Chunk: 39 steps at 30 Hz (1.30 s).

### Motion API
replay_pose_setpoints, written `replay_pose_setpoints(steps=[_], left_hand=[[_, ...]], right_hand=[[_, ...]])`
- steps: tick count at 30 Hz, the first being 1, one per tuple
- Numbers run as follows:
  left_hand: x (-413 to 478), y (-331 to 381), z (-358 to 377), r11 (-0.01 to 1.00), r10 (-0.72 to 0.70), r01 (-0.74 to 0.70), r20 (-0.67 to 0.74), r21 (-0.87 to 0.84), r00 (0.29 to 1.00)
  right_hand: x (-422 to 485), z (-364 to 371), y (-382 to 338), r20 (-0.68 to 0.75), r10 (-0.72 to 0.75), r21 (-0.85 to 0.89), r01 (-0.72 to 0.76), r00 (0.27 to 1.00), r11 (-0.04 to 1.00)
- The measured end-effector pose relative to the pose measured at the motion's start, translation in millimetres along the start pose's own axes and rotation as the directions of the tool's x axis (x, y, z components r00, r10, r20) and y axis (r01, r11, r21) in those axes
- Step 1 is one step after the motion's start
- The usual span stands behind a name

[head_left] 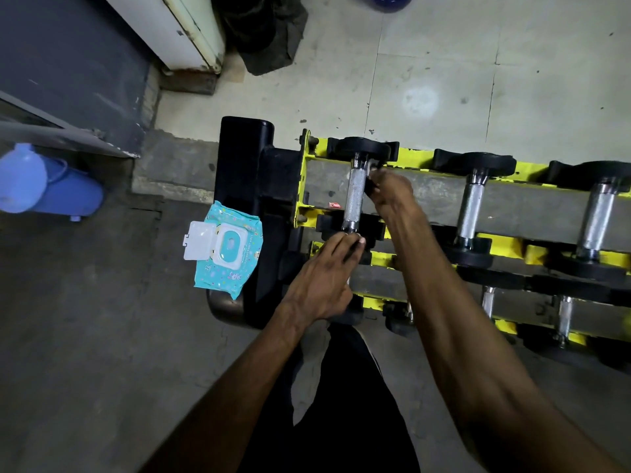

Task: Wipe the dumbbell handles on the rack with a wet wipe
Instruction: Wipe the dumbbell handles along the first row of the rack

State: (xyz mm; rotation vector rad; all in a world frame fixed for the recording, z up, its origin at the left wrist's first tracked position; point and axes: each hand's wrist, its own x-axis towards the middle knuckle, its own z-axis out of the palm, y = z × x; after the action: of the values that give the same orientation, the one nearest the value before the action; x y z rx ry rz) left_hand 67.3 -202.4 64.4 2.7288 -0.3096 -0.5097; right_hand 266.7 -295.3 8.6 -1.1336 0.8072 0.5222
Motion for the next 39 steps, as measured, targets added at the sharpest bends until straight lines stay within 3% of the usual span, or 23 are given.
replay_pose_setpoints(steps=[5,10,12,14,16,18,20,22,24,26,28,31,33,37,39], left_hand=[[4.2,3.6,1.6,1.000,0.004,-0.003,0.049,-0.029,0.999],[5.4,6.0,4.3,1.000,0.013,-0.012,0.050,-0.024,0.999],[5.2,3.8,2.8,1.000,0.024,-0.024,0.046,-0.016,0.999],[4.3,2.4,2.3,1.000,0.025,-0.025,0.038,-0.015,0.999],[2.9,1.4,3.3,0.999,0.021,-0.020,0.022,-0.034,1.000],[2.1,0.5,4.1,0.998,0.032,-0.032,0.004,-0.051,0.999],[1.9,-0.5,3.8,0.998,0.045,-0.045,0.000,-0.053,0.999],[1.6,-2.5,3.4,0.998,0.043,-0.043,0.009,-0.049,0.999],[1.8,-3.9,2.7,0.998,0.044,-0.043,0.023,-0.040,0.999],[1.9,-5.5,2.4,0.998,0.059,-0.058,0.027,-0.010,0.998],[2.0,-6.4,0.7,0.996,0.071,-0.073,0.031,0.045,0.997],[-0.9,-6.5,0.1,0.990,0.078,-0.081,0.032,0.118,0.996],[-3.0,-7.5,3.0,0.987,0.087,-0.090,0.027,0.132,0.996],[-6.2,-10.3,5.6,0.984,0.102,-0.105,0.032,0.144,0.994],[-5.7,-10.7,5.0,0.985,0.112,-0.115,0.032,0.128,0.993]], right_hand=[[0.9,-6.2,-1.6,0.247,0.210,-0.056,-0.203,0.946,0.978],[-0.8,3.2,-3.2,0.259,0.272,0.104,-0.307,0.927,0.946],[-8.6,5.5,-1.6,0.153,0.182,0.058,-0.192,0.971,0.980],[-12.4,4.4,5.0,-0.051,0.012,0.035,-0.010,0.999,0.999],[-13.1,1.4,13.5,-0.163,-0.266,-0.143,0.244,0.950,0.959],[-15.6,-3.0,19.7,-0.113,-0.588,-0.418,0.498,0.801,0.760],[-25.4,-7.2,25.1,0.091,-0.804,-0.552,0.702,0.588,0.450],[-34.1,-11.1,30.5,0.348,-0.845,-0.592,0.794,0.406,0.138],[-34.1,-12.2,32.0,0.565,-0.767,-0.659,0.725,0.304,-0.199],[-29.7,-9.1,26.0,0.706,-0.639,-0.667,0.591,0.306,-0.454],[-28.4,-4.3,11.8,0.787,-0.506,-0.612,0.548,0.352,-0.570],[-26.1,-3.2,-9.5,0.904,-0.291,-0.420,0.516,0.314,-0.746],[-25.8,-1.3,-20.2,0.934,-0.187,-0.323,0.496,0.306,-0.806],[-32.1,12.6,-29.6,0.890,-0.006,-0.265,0.506,0.456,-0.821],[-41.8,17.1,-27.2,0.861,0.148,-0.168,0.547,0.486,-0.820]])
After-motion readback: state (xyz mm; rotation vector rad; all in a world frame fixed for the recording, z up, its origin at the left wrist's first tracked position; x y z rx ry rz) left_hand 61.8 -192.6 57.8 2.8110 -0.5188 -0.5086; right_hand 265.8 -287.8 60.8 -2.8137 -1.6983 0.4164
